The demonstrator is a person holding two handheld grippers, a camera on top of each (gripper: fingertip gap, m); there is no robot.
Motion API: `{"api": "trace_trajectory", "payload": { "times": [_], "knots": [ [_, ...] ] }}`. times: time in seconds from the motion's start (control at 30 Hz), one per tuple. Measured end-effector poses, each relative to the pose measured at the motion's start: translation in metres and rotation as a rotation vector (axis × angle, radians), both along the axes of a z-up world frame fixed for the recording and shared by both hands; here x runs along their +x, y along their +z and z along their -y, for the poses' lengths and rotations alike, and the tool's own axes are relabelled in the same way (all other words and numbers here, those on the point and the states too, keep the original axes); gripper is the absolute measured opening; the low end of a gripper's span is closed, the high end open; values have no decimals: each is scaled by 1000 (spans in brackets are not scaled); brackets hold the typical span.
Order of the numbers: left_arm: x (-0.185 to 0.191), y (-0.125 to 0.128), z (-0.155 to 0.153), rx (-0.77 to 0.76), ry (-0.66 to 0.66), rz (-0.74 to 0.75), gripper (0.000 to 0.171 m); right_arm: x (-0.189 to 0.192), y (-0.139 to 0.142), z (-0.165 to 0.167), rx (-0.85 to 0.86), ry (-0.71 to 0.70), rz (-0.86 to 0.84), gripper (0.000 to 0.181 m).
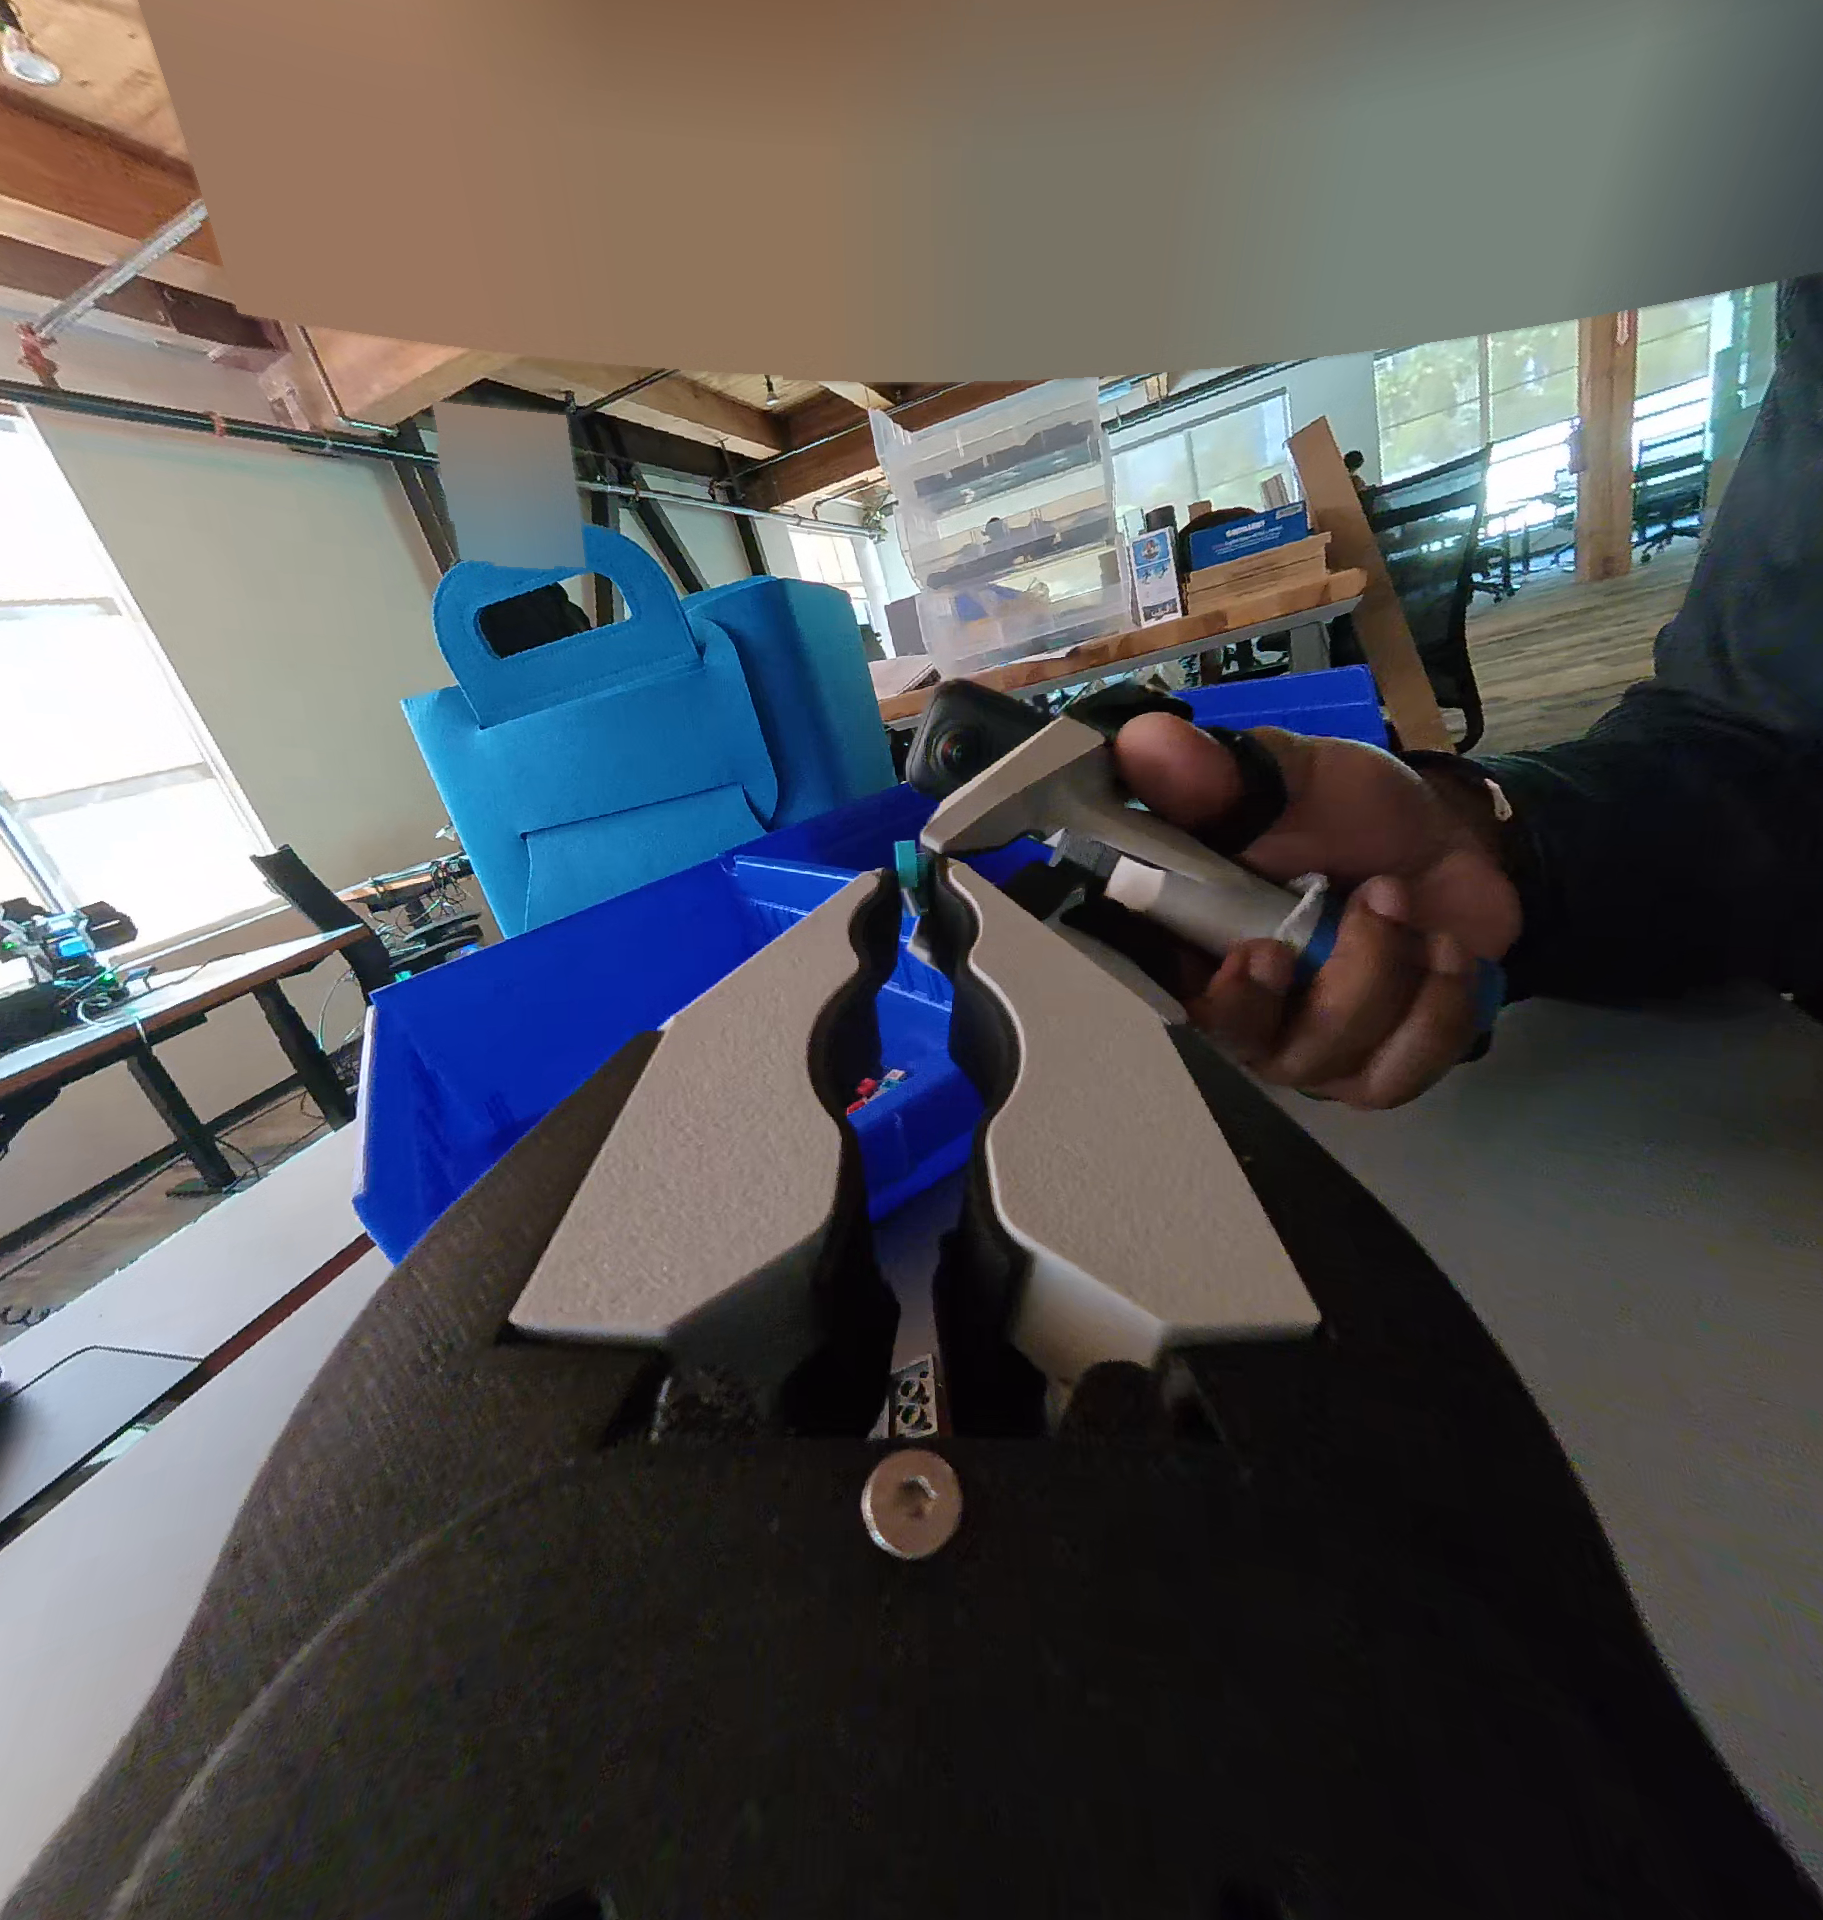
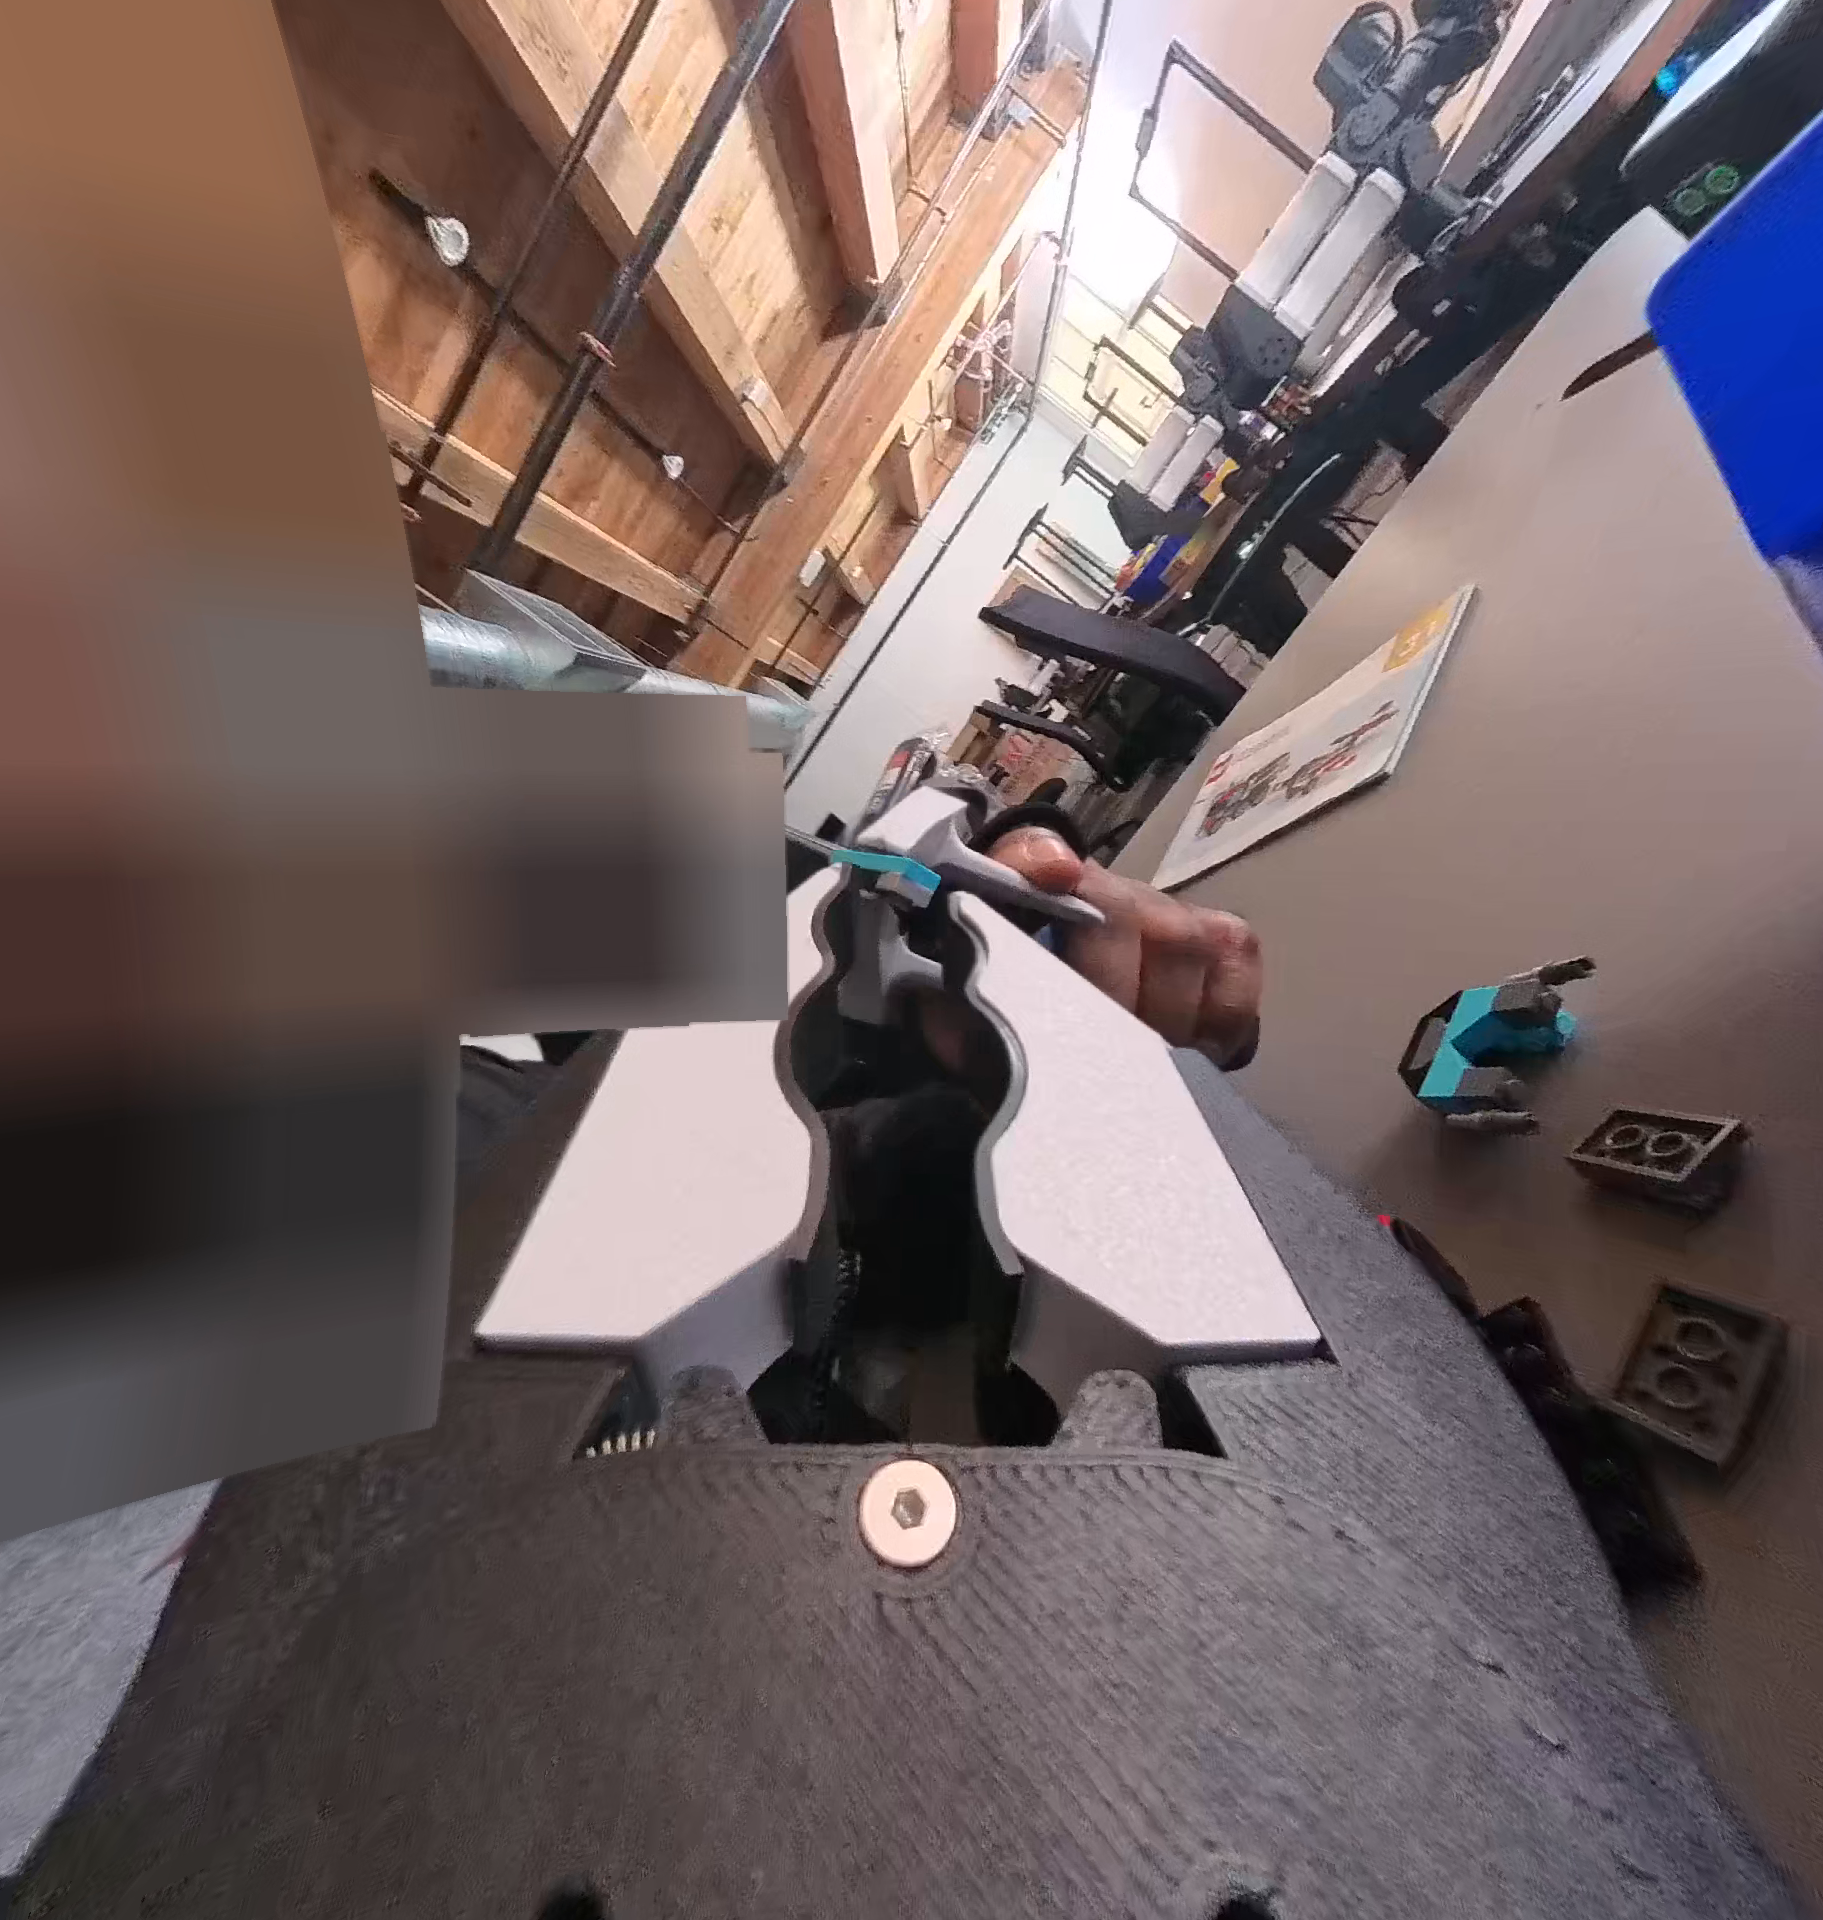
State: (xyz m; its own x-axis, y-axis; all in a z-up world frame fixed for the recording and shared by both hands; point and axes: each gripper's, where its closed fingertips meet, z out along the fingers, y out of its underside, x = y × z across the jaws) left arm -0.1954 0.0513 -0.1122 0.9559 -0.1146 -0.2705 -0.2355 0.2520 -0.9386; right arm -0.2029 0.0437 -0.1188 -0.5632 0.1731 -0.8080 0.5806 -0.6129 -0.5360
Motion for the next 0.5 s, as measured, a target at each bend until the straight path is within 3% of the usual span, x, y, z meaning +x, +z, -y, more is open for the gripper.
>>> {"api": "trace_trajectory", "payload": {
  "times": [0.37,0.5],
  "knots": [
    [3,1,1,15,-21,-8,5,2,3,0,-95,44,25,9],
    [2,0,1,5,-31,13,6,1,2,-1,-60,17,2,9]
  ]
}}
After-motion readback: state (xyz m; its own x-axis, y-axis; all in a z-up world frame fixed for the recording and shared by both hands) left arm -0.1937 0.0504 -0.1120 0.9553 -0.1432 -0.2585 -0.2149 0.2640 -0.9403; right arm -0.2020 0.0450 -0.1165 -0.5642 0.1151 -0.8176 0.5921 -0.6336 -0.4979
